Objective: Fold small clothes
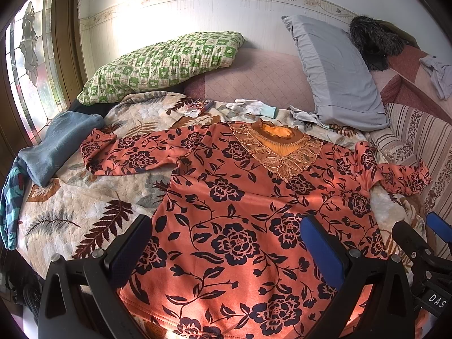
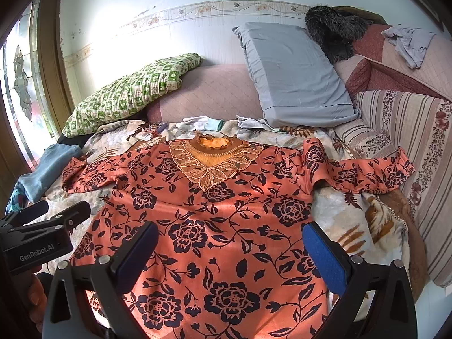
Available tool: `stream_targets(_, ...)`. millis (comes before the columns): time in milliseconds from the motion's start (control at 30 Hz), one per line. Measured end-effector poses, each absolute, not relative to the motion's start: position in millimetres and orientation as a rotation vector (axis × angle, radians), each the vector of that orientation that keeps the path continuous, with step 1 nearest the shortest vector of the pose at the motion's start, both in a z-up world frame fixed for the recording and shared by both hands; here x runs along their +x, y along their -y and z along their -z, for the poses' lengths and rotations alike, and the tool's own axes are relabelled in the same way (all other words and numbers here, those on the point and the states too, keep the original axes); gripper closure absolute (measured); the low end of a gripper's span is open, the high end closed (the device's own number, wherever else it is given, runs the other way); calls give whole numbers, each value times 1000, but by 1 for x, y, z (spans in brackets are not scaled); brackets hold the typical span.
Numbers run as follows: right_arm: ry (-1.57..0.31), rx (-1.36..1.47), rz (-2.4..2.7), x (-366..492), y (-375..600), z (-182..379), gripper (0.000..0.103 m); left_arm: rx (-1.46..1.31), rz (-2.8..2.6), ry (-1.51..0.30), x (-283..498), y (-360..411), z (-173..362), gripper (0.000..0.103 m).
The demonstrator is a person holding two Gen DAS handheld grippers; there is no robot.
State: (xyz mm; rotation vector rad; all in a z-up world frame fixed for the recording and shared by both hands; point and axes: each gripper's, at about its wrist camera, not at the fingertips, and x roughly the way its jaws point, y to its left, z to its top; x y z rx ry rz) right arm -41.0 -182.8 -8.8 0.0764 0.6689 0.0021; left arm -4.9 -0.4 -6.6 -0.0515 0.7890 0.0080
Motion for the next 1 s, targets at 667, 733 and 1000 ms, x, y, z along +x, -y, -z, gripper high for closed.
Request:
stream_targets(667,-748,287,-60,-22,240,38,0,-140,-98,-987,17,-41,78,0)
stream_targets(733,-768,406,-32,-13,282,53,0,-139,-124,-1013,18,-48,93,0)
stream_targets(1000,-647,604,348,28,471,83,1,-80,-108,-1047,25,-42,111,0)
